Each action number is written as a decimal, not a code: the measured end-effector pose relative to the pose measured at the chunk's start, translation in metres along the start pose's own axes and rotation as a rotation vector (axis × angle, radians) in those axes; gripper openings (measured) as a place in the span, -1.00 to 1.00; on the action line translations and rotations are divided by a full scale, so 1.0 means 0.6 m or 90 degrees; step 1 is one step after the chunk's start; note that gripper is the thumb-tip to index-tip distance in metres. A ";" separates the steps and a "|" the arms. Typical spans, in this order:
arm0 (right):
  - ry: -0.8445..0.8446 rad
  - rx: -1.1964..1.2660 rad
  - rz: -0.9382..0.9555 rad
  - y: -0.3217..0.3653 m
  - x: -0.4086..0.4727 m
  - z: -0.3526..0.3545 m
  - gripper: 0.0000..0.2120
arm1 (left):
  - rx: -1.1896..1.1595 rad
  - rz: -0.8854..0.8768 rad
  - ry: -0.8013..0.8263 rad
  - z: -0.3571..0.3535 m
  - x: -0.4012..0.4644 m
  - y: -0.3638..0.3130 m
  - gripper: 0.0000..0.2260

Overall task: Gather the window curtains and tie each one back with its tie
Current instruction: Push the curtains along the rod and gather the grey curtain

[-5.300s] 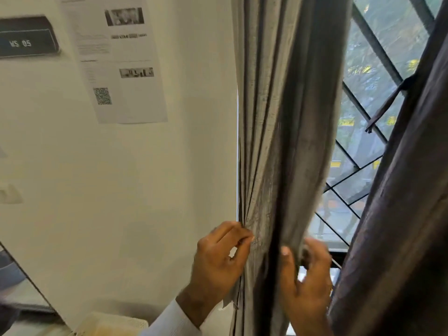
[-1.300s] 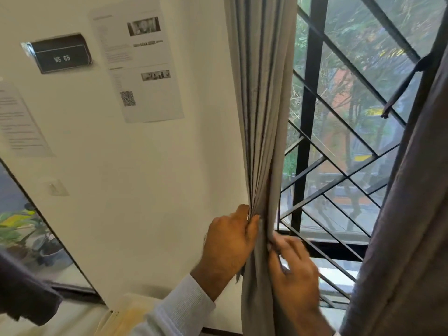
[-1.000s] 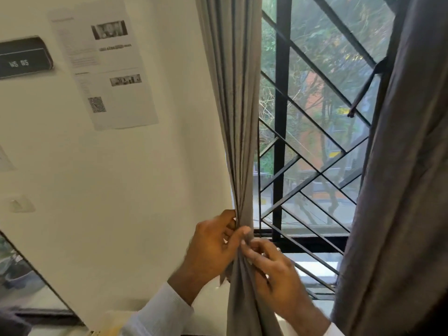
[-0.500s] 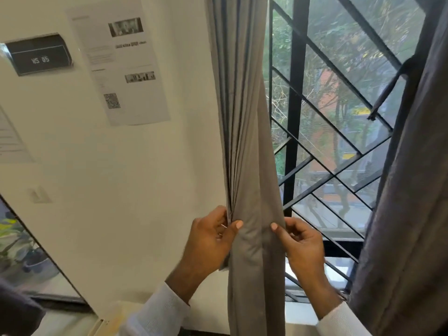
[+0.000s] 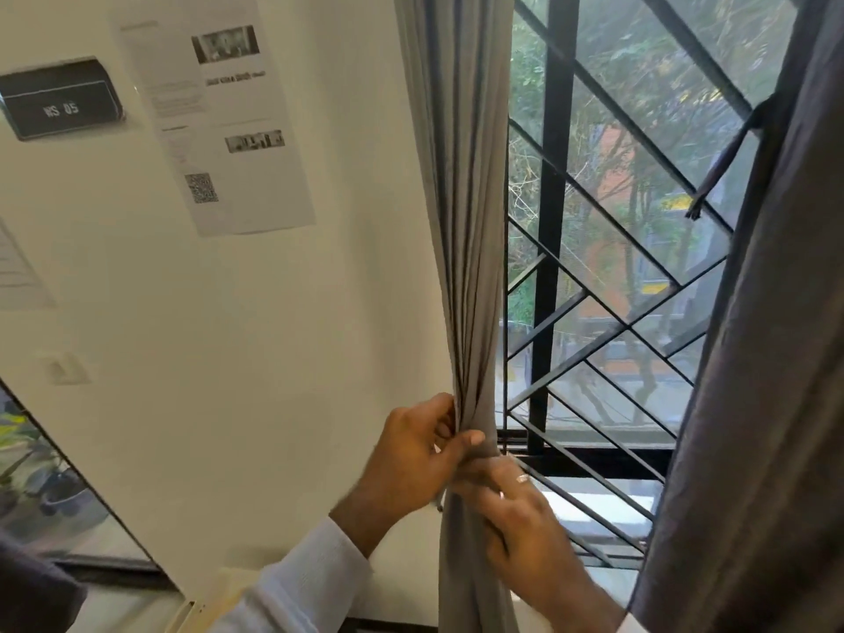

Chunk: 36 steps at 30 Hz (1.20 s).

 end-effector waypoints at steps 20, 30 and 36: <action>0.064 0.283 -0.341 -0.141 0.007 -0.022 -0.91 | -0.150 0.221 0.143 -0.024 -0.027 0.090 -0.47; 0.100 0.175 -0.362 -0.130 0.033 0.009 -0.66 | -0.021 0.311 0.081 -0.020 -0.006 0.096 -0.86; -0.068 0.071 -0.411 -0.124 -0.004 0.050 -0.70 | 0.061 0.314 -0.054 -0.023 -0.012 0.096 -0.73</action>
Point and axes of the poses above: each hand's wrist, its own x-axis towards the middle knuckle, its own z-axis out of the back of the hand, y = z × x, the point moved 10 cm from there along x, towards the middle knuckle, and after that the axes turned 7 degrees about -x, right-handed, at the moved point
